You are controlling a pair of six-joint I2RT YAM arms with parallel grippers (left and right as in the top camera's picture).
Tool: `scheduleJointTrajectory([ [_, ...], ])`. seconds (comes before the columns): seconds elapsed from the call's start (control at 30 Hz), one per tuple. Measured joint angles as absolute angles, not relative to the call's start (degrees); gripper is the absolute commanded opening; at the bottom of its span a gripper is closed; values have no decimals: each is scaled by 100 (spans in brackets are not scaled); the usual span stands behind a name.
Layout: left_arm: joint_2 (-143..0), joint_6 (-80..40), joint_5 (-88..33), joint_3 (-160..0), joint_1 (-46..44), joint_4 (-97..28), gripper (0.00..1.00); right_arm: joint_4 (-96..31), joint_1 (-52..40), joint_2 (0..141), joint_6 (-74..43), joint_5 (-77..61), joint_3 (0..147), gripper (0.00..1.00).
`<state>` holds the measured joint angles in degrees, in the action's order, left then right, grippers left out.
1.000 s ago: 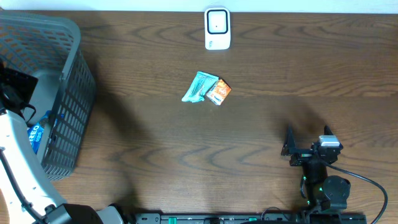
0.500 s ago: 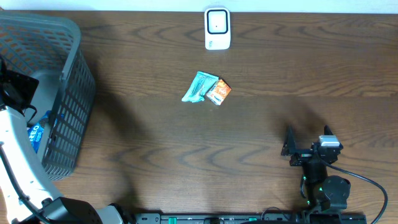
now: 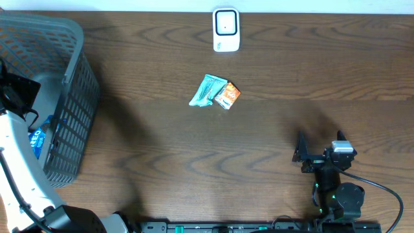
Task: Scan the item barcode
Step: 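Move the left gripper back into the basket and grasp the blue Oreo pack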
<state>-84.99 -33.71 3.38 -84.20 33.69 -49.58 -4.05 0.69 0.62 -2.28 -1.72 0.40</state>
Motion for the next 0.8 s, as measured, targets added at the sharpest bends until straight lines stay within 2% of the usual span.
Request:
scheduleJointTrajectory([
  [0.43, -8501, -3334, 344, -8346, 2899, -4984, 77, -405, 71, 62, -228, -172, 40, 99],
  [0.8, -8630, -3315, 1166, -8208, 2867, -4711, 77, -405, 71, 62, -228, -172, 40, 99],
])
